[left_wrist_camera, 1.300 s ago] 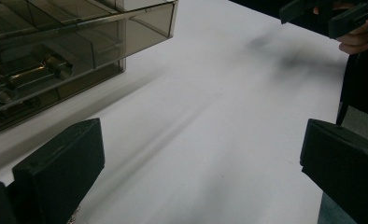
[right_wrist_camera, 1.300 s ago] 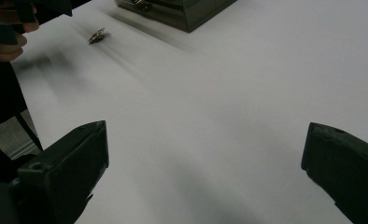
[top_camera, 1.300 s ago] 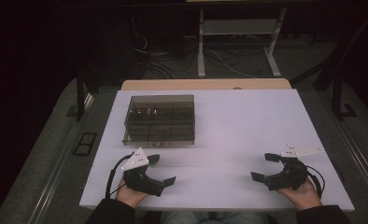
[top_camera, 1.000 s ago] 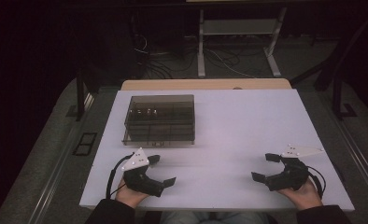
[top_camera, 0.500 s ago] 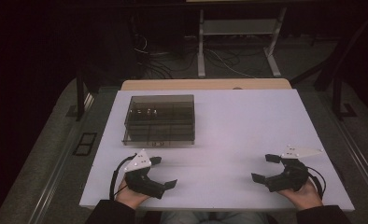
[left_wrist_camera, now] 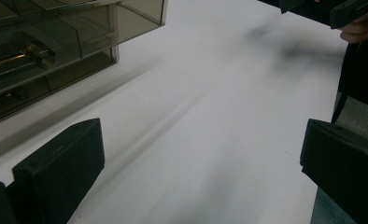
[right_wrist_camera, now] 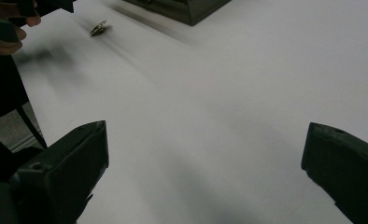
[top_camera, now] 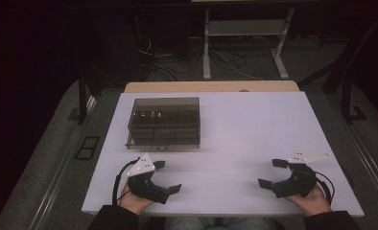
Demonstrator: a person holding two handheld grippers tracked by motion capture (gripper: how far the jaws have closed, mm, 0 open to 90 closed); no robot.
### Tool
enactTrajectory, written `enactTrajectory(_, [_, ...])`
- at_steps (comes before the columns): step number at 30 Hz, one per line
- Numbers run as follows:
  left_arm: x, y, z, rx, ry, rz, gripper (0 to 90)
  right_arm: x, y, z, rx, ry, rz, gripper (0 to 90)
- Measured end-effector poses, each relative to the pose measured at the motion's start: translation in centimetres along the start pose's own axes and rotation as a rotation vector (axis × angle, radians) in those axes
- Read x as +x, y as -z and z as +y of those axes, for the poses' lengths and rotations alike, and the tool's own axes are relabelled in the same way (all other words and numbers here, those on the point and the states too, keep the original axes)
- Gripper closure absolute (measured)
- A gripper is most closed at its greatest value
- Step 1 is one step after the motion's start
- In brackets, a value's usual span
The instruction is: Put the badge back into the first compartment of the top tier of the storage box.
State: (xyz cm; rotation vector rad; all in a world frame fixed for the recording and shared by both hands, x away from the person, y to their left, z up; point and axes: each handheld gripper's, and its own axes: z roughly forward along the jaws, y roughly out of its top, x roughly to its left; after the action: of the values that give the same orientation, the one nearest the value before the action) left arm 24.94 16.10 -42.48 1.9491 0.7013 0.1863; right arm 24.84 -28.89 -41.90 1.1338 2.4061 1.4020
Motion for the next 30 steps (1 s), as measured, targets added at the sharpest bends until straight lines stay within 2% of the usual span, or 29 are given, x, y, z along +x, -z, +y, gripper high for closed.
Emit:
enactTrajectory(13, [0.0, 0.1, 0.3, 0.014, -0.005, 0.024, 0.0, 0.0, -0.1, 0.0, 0.007, 0.002, -0.002, 0.5])
enactTrajectory(25, [-0.2, 0.5, 1.5, 0.040, -0.021, 0.016, 0.0, -0.2, 0.1, -0.1, 0.008, -0.002, -0.009, 0.5])
enactTrajectory(30, [0.1, 0.9, 2.0, 0.053, -0.028, 0.019, 0.0, -0.2, 0.1, -0.1, 0.008, 0.000, -0.012, 0.5])
